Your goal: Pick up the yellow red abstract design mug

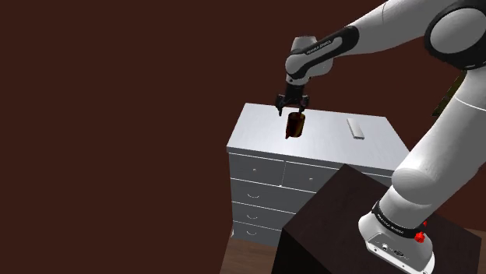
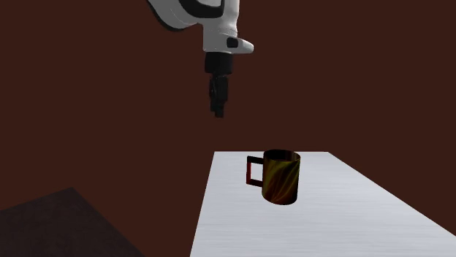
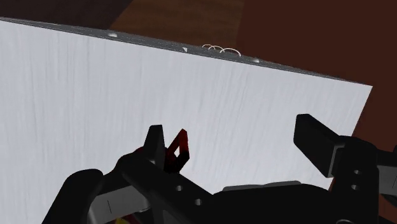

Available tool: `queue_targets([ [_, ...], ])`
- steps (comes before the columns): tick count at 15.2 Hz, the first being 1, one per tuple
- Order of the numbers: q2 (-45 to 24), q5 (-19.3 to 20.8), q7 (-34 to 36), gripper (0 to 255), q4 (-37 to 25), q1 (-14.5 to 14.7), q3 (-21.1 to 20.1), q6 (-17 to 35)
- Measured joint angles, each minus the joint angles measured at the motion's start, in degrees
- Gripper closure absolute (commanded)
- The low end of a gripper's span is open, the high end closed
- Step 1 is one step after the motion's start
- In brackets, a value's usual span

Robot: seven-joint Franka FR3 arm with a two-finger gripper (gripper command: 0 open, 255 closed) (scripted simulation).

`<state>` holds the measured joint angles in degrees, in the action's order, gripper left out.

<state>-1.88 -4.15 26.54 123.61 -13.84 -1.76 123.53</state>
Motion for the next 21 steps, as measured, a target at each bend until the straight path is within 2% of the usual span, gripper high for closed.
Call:
queue_targets([
  [12,-19.39,-0.18,12.76,0,-11.55,-4.19,5.81,8.26],
  [21,-24.08,-0.88,13.61,0,-11.88,-4.67,6.12,12.61],
])
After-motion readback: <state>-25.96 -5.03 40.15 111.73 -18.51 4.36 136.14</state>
